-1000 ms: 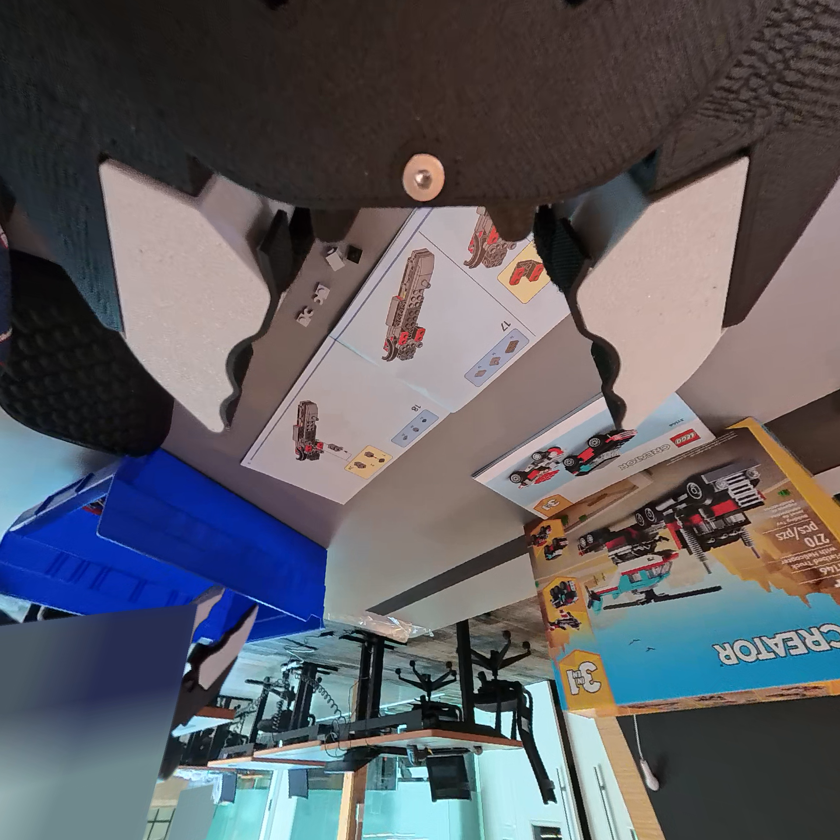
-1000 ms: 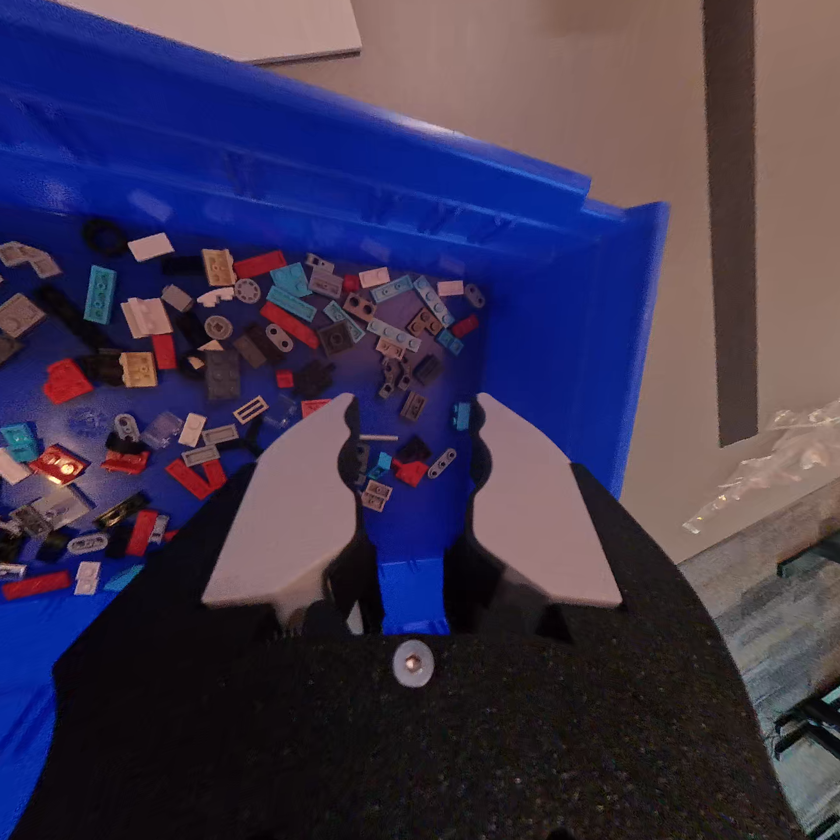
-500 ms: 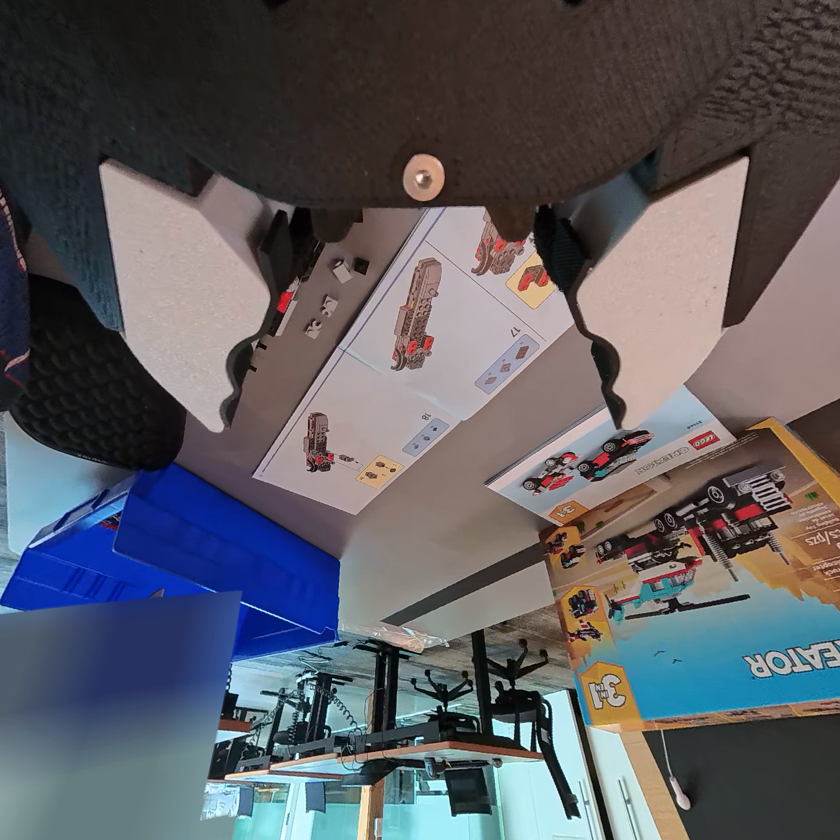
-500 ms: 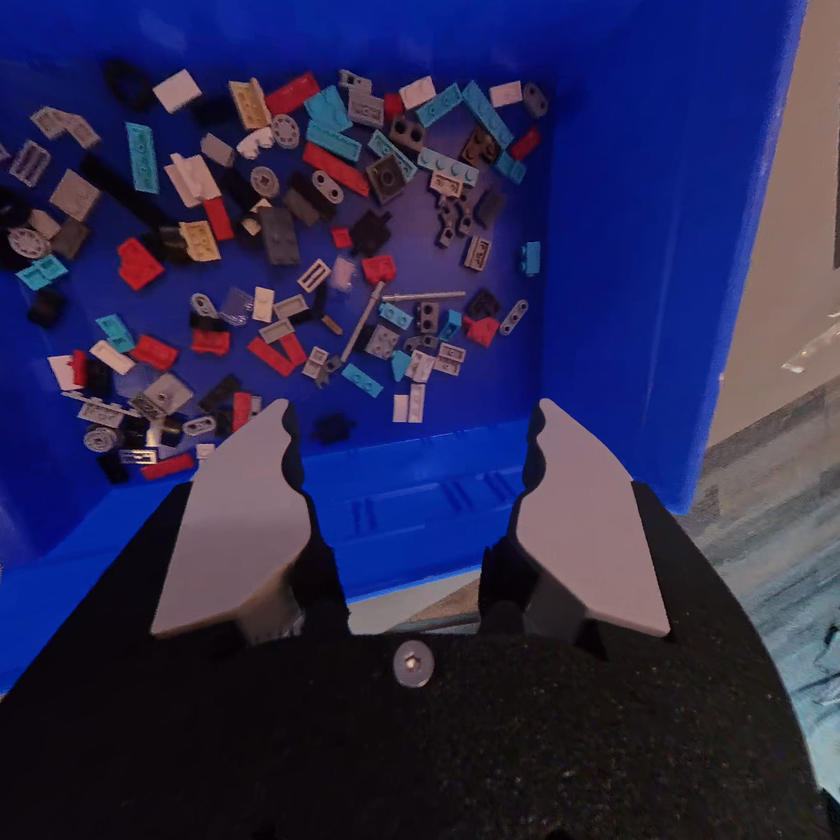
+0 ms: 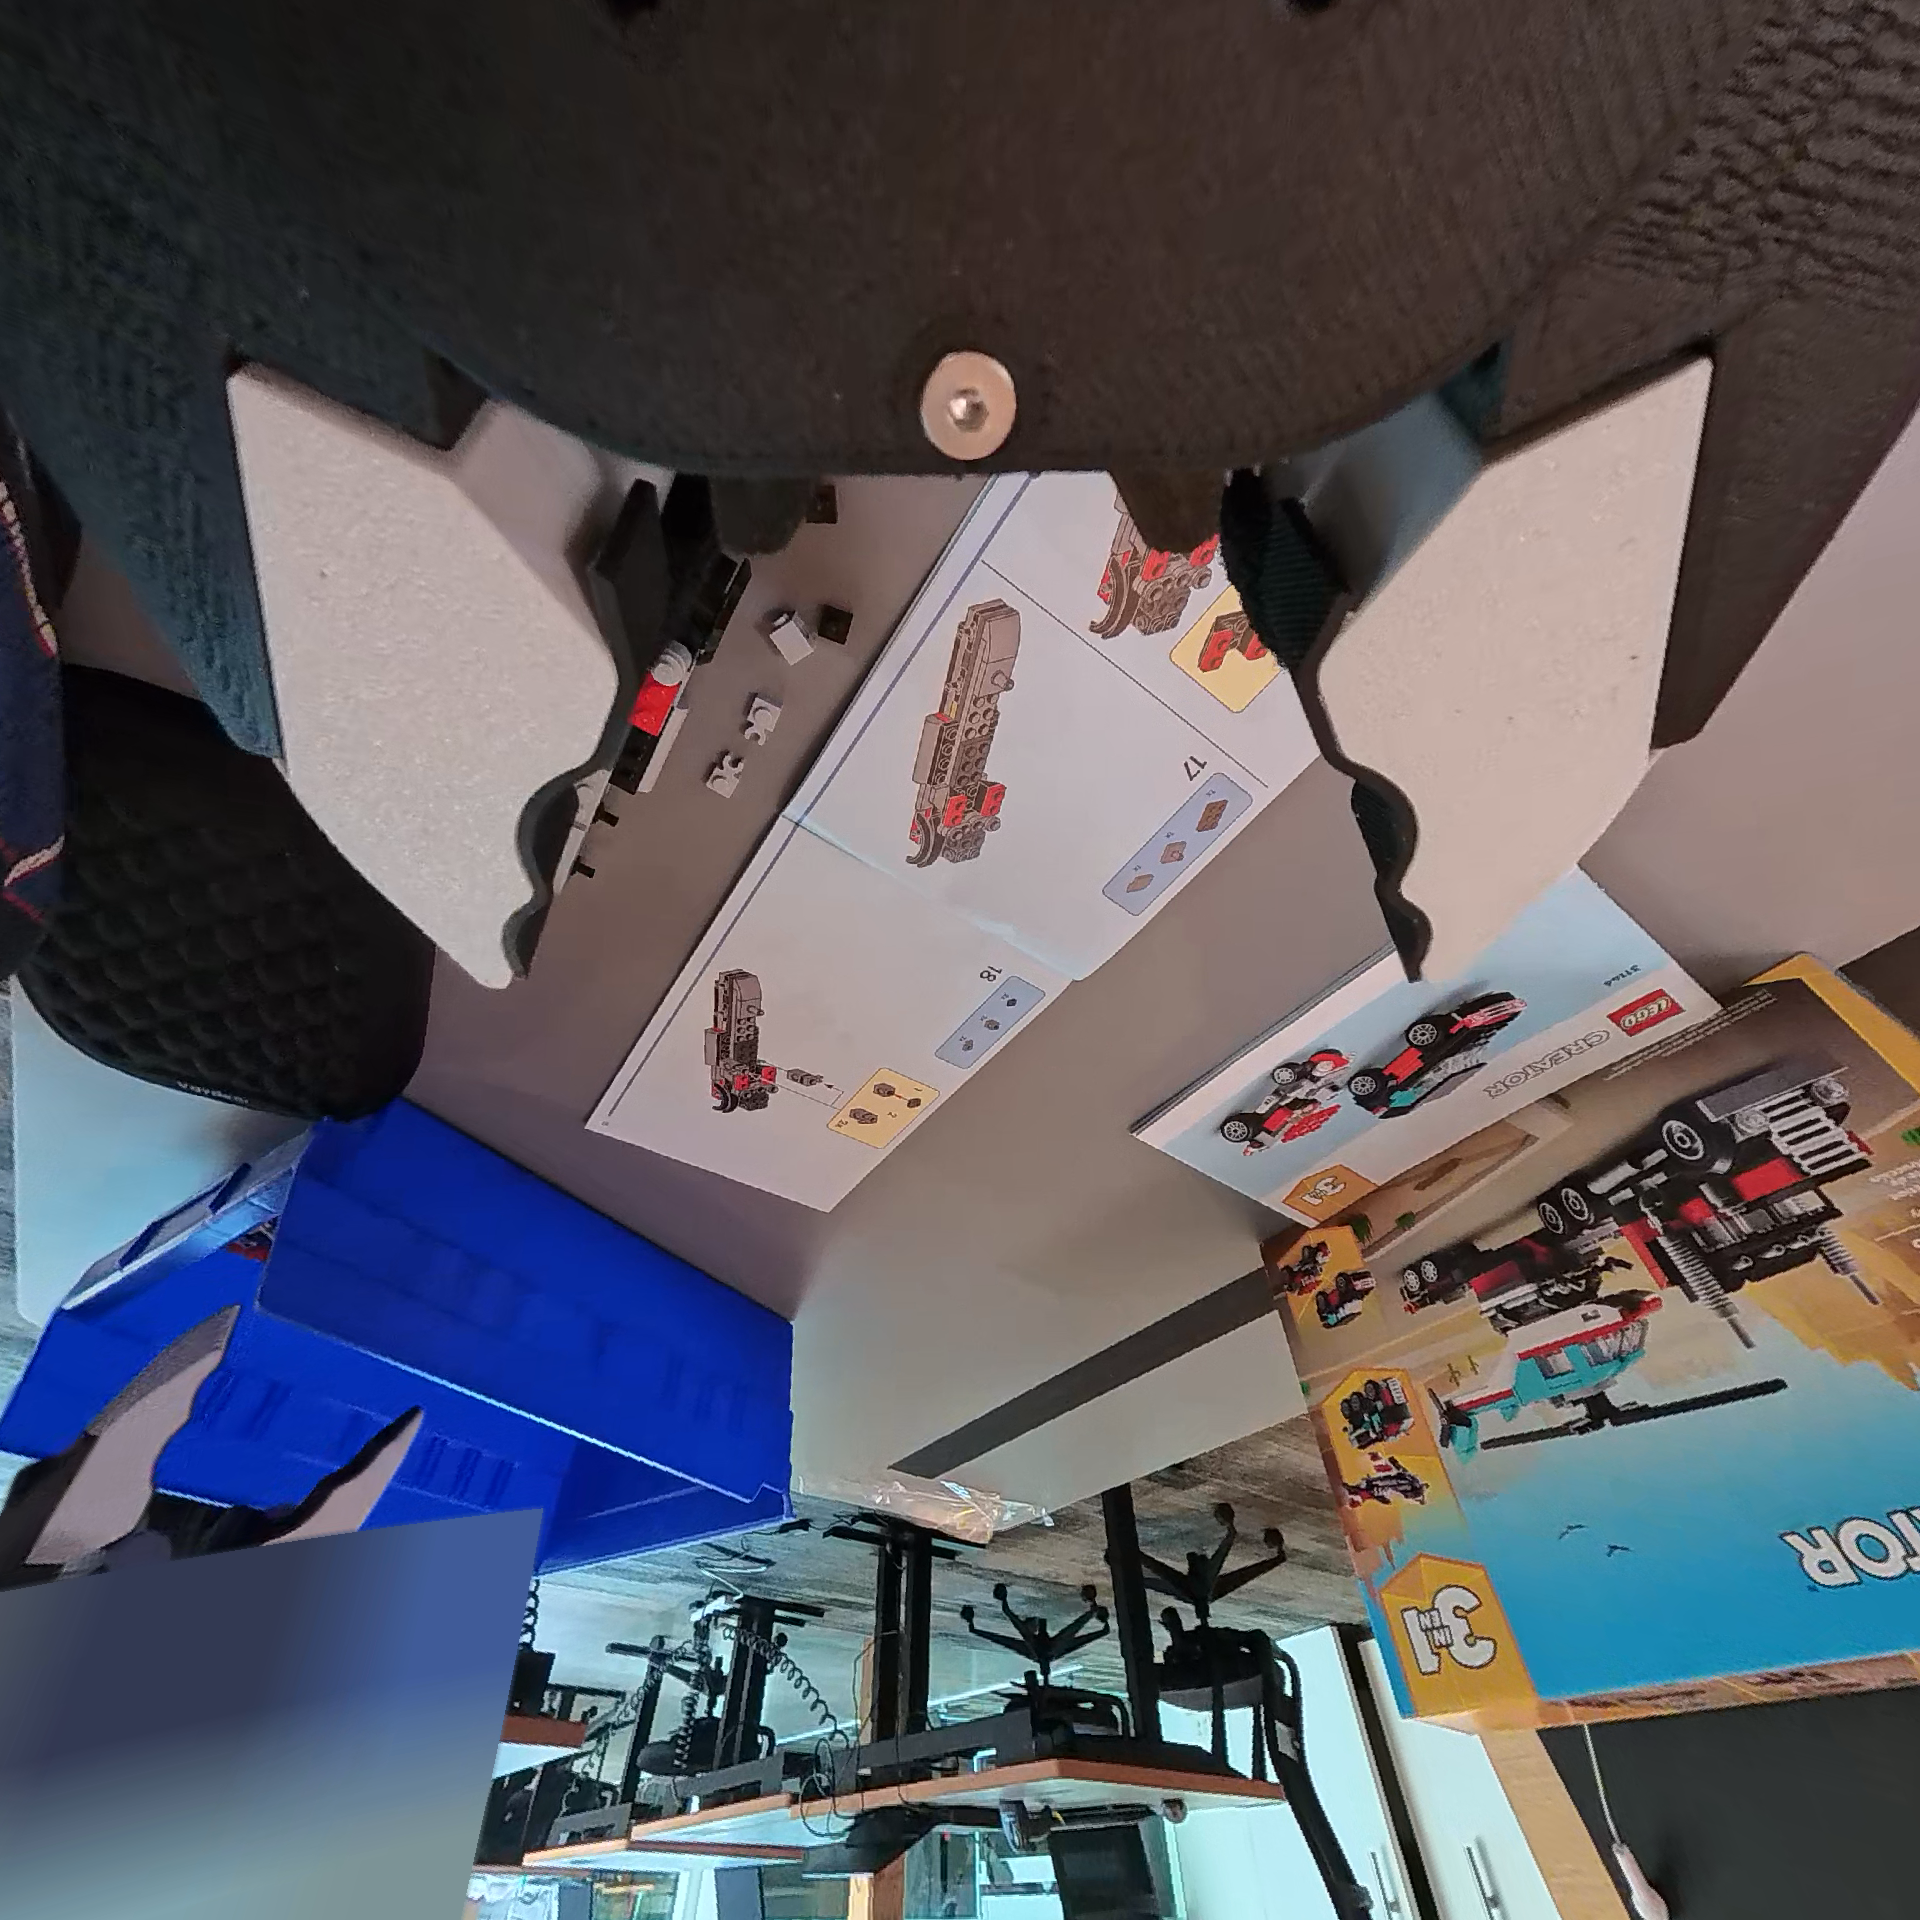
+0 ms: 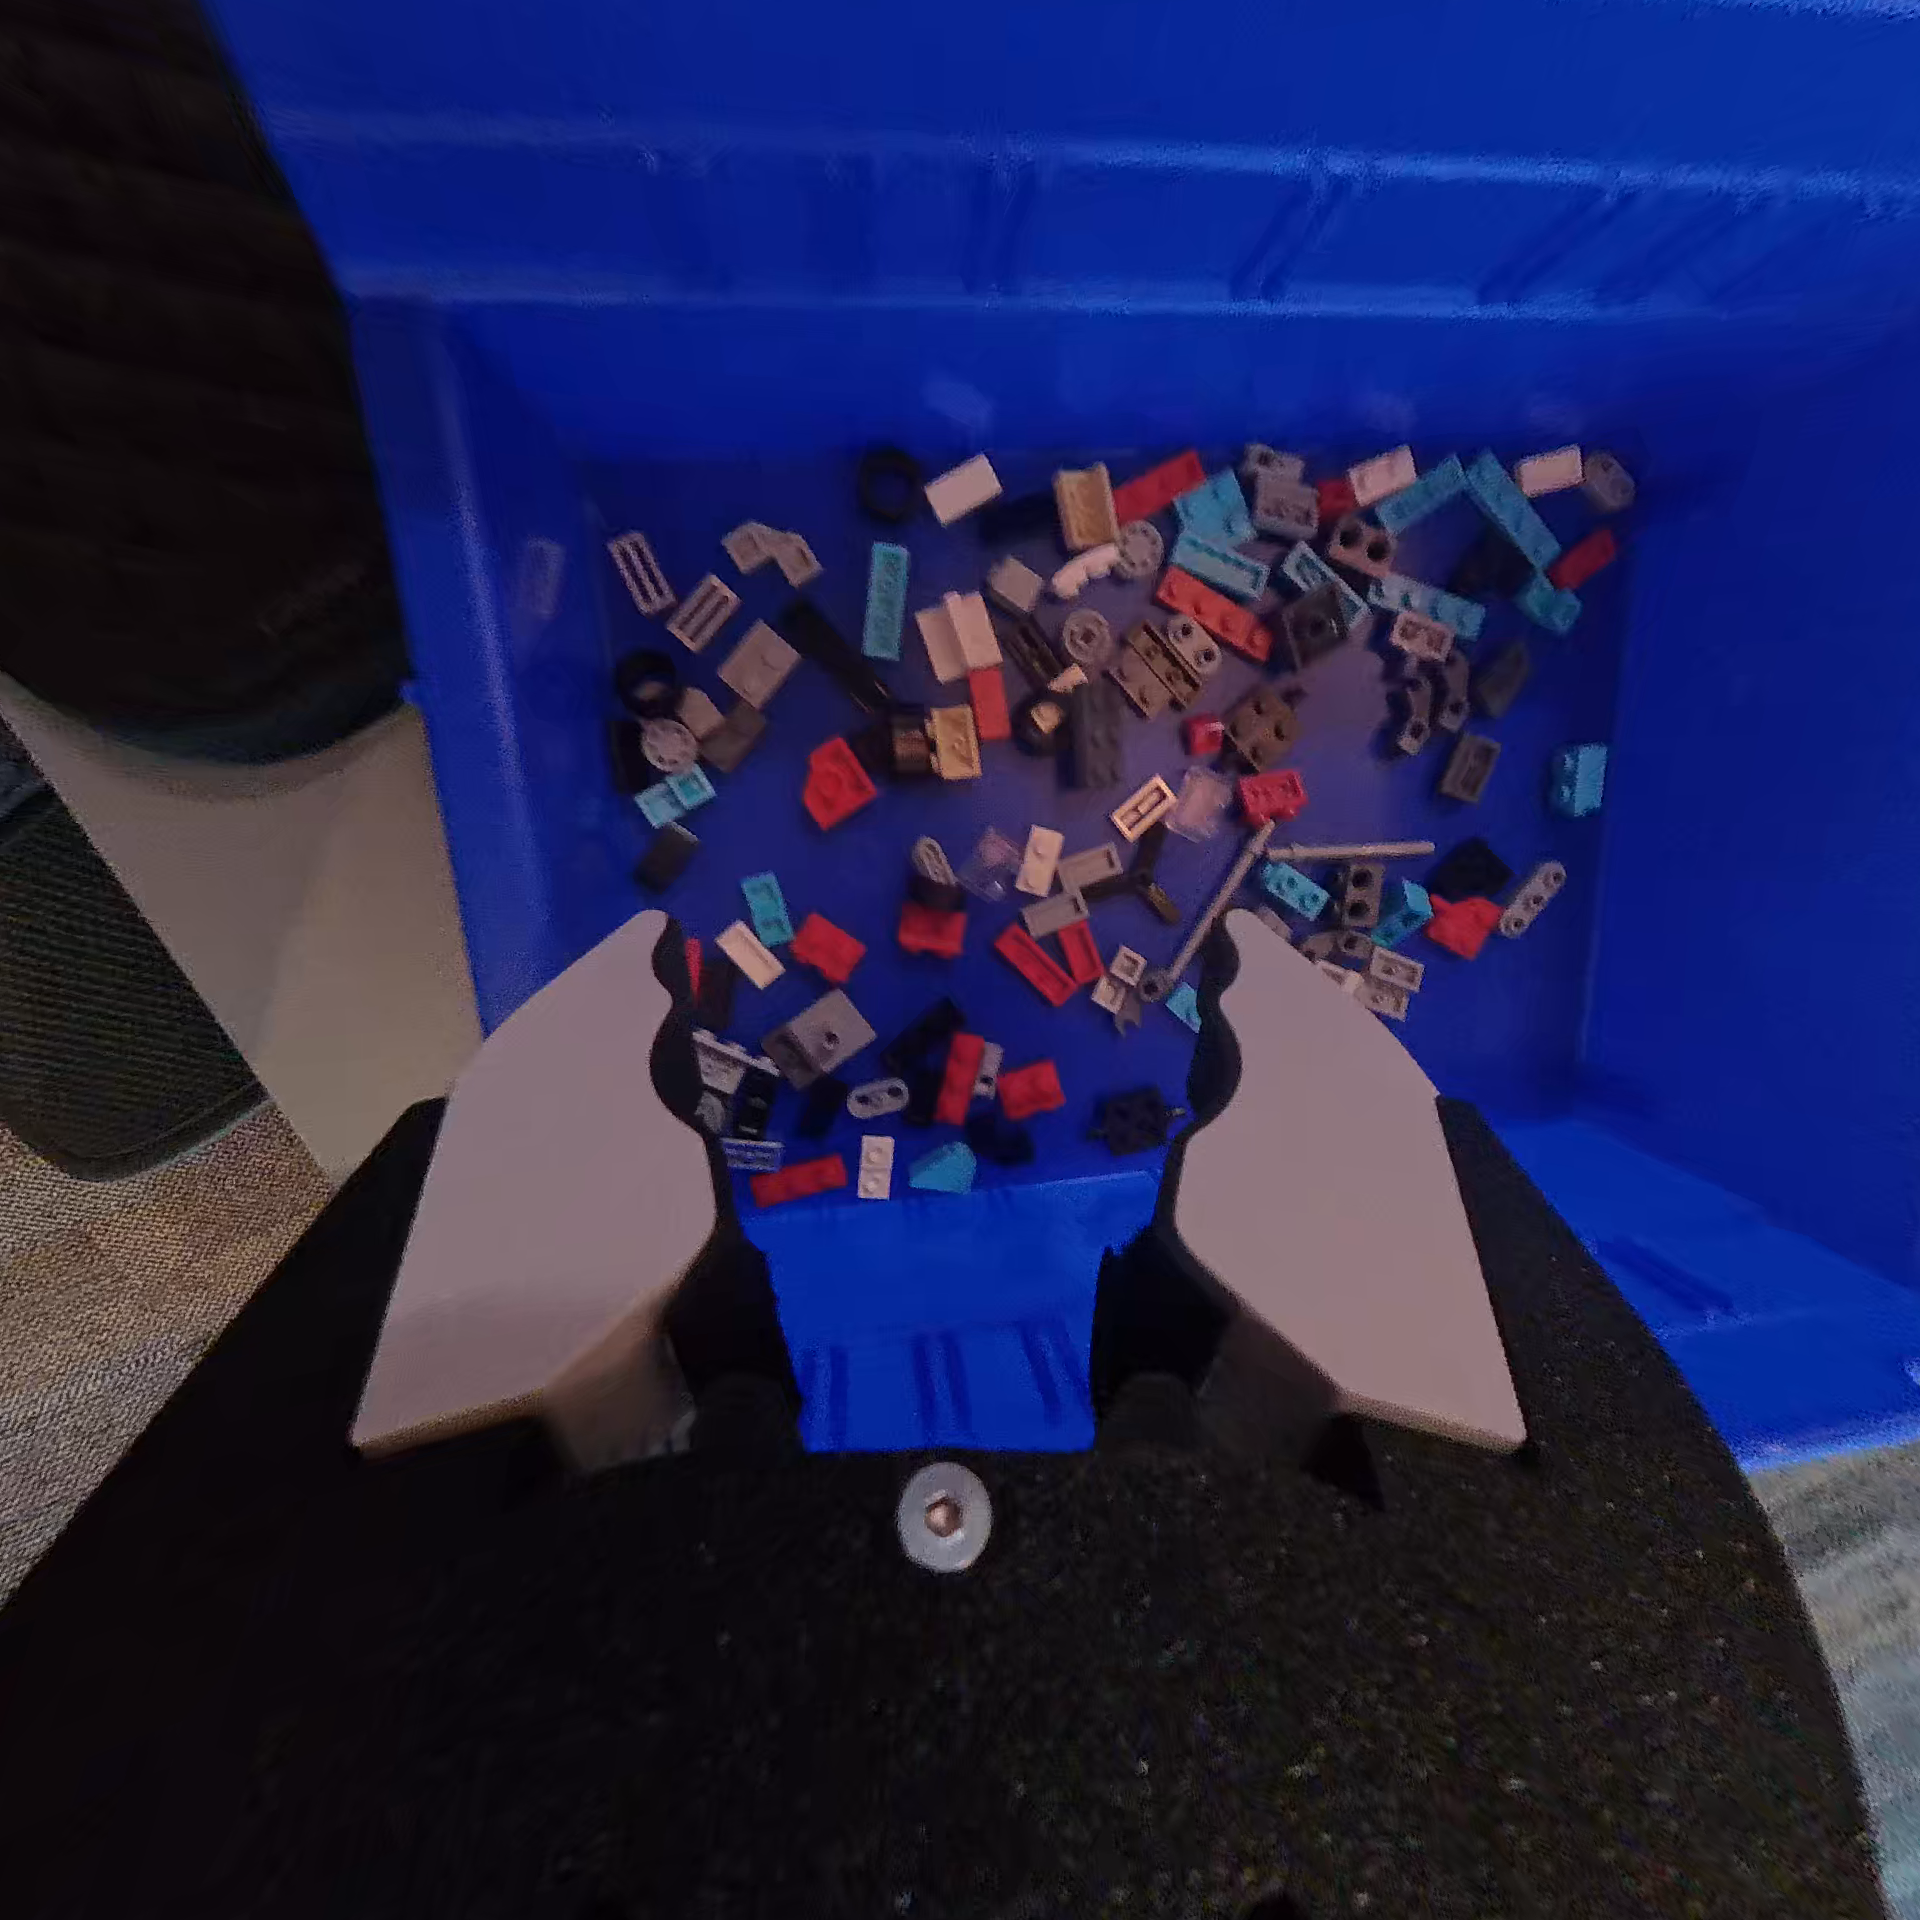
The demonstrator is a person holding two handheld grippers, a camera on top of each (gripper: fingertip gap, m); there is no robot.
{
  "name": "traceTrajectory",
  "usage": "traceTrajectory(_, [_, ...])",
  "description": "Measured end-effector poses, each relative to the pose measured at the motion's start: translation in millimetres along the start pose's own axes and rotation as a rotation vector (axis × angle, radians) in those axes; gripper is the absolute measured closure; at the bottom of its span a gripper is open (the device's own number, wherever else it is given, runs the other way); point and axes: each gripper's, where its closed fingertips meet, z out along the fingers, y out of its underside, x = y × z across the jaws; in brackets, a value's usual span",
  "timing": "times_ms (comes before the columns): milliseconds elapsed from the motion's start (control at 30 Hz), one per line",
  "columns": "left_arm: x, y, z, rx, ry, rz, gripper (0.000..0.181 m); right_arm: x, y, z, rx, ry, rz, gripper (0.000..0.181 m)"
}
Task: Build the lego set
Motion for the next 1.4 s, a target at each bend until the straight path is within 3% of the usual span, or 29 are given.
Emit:
traceTrajectory(67, [0.9,0.1,0.9,-0.003,0.003,0.004,0.036,-7.5,-8.9,-1.2,0.035,-0.013,-0.017,0.089])
traceTrajectory(133, [2.0,0.0,1.3,-0.006,0.006,0.008,0.036,-15.8,-15.0,-4.1,0.064,-0.042,-0.033,0.105])
traceTrajectory(200, [2.7,0.3,0.7,-0.010,0.005,0.012,0.036,-22.7,-15.0,-8.0,0.074,-0.071,-0.034,0.131])
traceTrajectory(267, [1.4,0.5,-0.8,-0.008,-0.006,0.014,0.036,-27.1,-10.8,-12.4,0.076,-0.096,-0.037,0.176])
traceTrajectory(300, [0.5,0.6,-1.8,-0.005,-0.012,0.010,0.036,-25.5,-10.4,-14.3,0.088,-0.082,-0.030,0.181])
traceTrajectory(467, [-5.2,-1.8,-5.8,0.017,-0.038,-0.025,0.036,-12.5,-12.6,-21.2,0.147,0.046,-0.027,0.181])
traceTrajectory(667, [-5.4,-4.4,-7.3,0.002,-0.049,-0.002,0.036,-7.9,-27.5,-21.9,0.216,0.092,-0.045,0.169])
traceTrajectory(833, [-0.2,-10.4,-8.4,0.024,-0.047,0.008,0.036,3.4,-47.6,11.6,0.122,0.035,-0.077,0.176])
traceTrajectory(967, [4.9,-11.5,-14.3,0.039,-0.056,0.022,0.036,7.0,-58.1,41.7,0.081,-0.002,0.122,0.172])
traceTrajectory(1100, [-0.1,0.0,-20.5,0.020,-0.082,0.021,0.036,8.1,-45.1,67.2,0.002,0.024,0.241,0.160])
traceTrajectory(1400, [-11.4,8.1,-30.6,0.020,-0.091,0.017,0.036,15.5,-39.2,77.5,-0.041,0.086,0.333,0.157])
